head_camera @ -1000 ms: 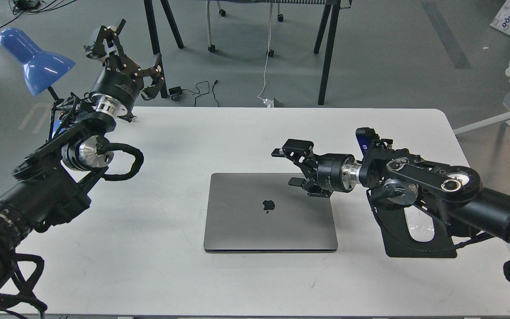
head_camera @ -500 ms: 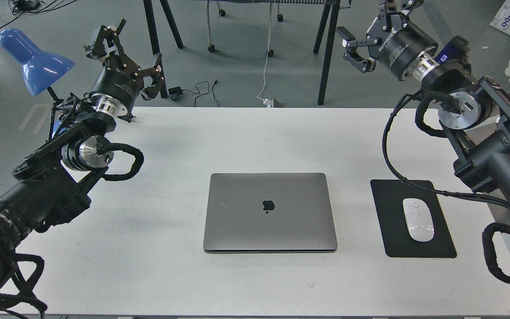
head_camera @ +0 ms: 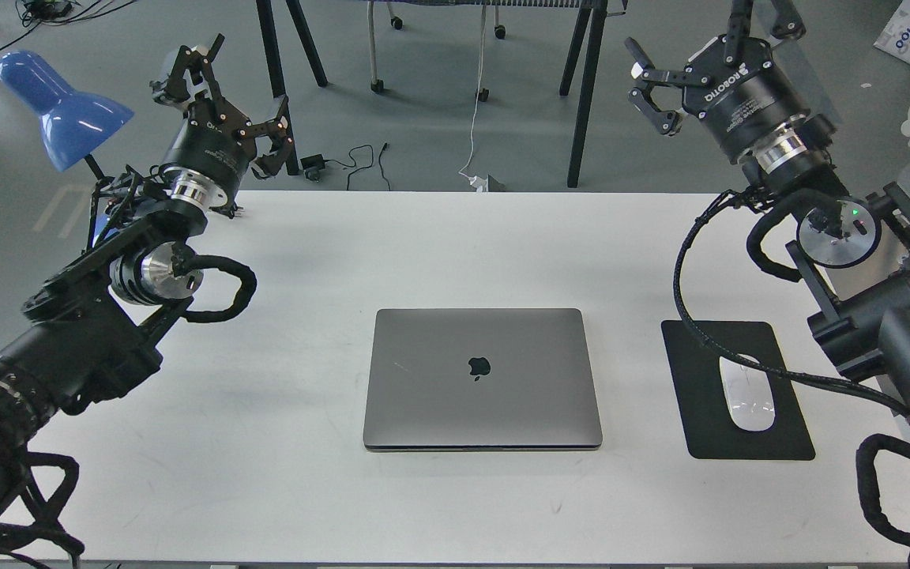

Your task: Close notebook with right arm

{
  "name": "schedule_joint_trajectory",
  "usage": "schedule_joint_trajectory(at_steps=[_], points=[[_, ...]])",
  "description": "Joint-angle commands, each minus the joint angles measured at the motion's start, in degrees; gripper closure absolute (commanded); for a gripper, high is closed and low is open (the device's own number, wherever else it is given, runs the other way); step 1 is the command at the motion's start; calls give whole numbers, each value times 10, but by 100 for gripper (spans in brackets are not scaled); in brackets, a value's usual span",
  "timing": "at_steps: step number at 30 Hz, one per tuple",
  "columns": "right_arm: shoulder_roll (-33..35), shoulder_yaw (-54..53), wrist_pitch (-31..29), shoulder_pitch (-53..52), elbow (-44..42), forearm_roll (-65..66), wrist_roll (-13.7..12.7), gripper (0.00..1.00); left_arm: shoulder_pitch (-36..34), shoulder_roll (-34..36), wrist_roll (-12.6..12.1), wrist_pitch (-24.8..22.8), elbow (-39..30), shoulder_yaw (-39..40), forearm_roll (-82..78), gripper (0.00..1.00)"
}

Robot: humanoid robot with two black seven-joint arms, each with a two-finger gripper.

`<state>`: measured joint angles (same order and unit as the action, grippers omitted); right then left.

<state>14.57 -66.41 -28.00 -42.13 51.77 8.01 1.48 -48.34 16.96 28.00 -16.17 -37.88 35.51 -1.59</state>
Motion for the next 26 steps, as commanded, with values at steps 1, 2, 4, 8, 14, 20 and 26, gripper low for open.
schedule_joint_trajectory(at_steps=[1,2,4,8,14,20,26], points=[[-2,-3,0,18,-4,0,1,0,0,0,0,0,0,0,0,0],[-2,-3,0,20,-4,0,3,0,0,0,0,0,0,0,0,0],[-2,-3,0,26,-4,-1,7,0,0,0,0,0,0,0,0,0],[-2,-3,0,28,-11,-1,12,0,0,0,0,0,0,0,0,0],[-4,-2,0,32,-11,-1,12,0,0,0,0,0,0,1,0,0],[-4,-3,0,37,-11,-1,12,0,0,0,0,0,0,1,0,0],[-5,-3,0,37,-11,-1,12,0,0,0,0,0,0,1,0,0]])
